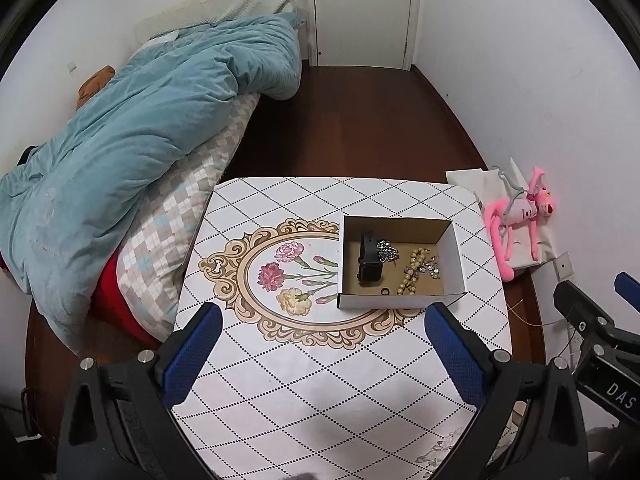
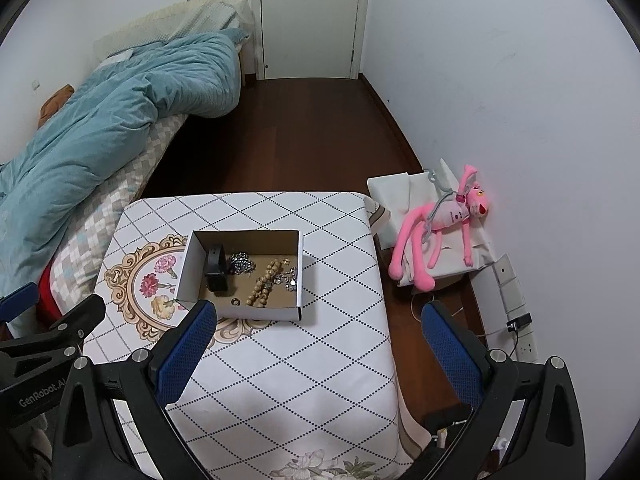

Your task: Organize jewelry

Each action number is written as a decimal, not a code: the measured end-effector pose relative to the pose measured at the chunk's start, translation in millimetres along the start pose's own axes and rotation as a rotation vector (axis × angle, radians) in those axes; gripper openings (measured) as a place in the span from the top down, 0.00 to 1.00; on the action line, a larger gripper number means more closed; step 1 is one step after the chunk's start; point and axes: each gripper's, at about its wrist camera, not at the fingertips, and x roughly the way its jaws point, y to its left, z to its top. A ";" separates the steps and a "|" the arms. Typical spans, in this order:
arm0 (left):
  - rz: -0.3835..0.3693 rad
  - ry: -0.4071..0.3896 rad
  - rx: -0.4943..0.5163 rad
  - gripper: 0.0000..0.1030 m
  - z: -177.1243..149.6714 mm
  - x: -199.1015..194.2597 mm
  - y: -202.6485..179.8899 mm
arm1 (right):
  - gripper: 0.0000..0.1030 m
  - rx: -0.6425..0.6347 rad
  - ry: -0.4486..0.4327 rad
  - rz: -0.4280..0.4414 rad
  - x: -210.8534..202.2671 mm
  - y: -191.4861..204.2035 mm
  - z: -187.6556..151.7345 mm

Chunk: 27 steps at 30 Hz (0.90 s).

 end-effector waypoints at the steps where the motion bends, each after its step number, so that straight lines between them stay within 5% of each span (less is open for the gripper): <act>1: -0.001 -0.001 0.000 0.00 0.2 0.0 -0.1 | 0.00 -0.001 0.003 0.001 0.4 0.3 -0.3; 27: 0.002 0.001 0.003 0.00 1.4 1.8 1.2 | 0.00 -0.020 0.024 0.013 1.7 4.2 -1.3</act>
